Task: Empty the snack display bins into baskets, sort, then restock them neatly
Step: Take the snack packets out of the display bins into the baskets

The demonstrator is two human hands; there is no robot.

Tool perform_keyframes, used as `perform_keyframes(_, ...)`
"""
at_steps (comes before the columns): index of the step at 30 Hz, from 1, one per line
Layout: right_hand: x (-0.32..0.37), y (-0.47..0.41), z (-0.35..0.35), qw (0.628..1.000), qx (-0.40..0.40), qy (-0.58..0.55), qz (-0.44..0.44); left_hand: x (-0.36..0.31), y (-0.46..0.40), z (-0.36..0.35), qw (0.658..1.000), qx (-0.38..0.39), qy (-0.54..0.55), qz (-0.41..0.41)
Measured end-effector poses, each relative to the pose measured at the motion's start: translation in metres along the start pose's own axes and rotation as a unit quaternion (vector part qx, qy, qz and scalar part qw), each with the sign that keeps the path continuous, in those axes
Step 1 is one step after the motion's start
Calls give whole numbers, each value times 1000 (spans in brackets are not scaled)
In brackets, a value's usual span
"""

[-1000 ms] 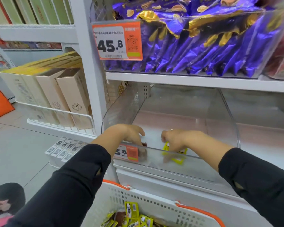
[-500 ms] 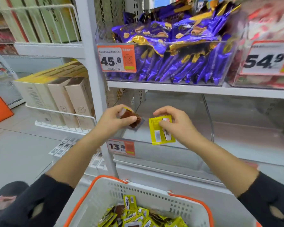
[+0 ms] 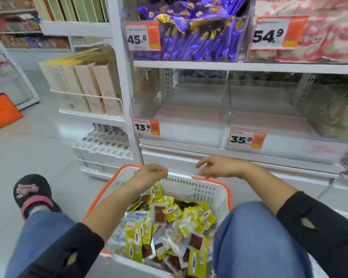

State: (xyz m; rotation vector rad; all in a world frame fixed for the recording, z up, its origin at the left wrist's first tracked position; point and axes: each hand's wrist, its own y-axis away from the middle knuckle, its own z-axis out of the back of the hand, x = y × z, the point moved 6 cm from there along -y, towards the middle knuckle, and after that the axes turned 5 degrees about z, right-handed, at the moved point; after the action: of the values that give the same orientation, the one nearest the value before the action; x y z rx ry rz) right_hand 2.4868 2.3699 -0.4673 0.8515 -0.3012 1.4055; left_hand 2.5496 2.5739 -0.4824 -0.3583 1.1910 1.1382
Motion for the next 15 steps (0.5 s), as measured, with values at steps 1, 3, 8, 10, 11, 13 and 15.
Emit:
perform_keyframes(1,-6,8,2,1000,-10,-28,-5,3,3,-10,1000,13,-11,1)
perform_keyframes(3,-20,21,8,998,-33,-57,-14,5,5,-25,999,33,-43,0)
perform_keyframes(8,-84,38,5,988,-76,-108,-77,16,-18,-54,995,53,-89,10)
perform_keyframes(10,-107,40,-5,982,-86,-131,-104,23,-31,-66,970,78,-230,-14)
perform_keyframes(11,-118,38,-11,980,-89,-137,-113,26,-37,-72,941,106,-321,-27)
perform_keyframes(13,-134,31,-25,980,-92,-131,-118,35,-46,-79,873,167,-457,-40)
perform_keyframes(15,-144,18,-40,983,-101,-110,-105,43,-59,-80,828,204,-520,-47)
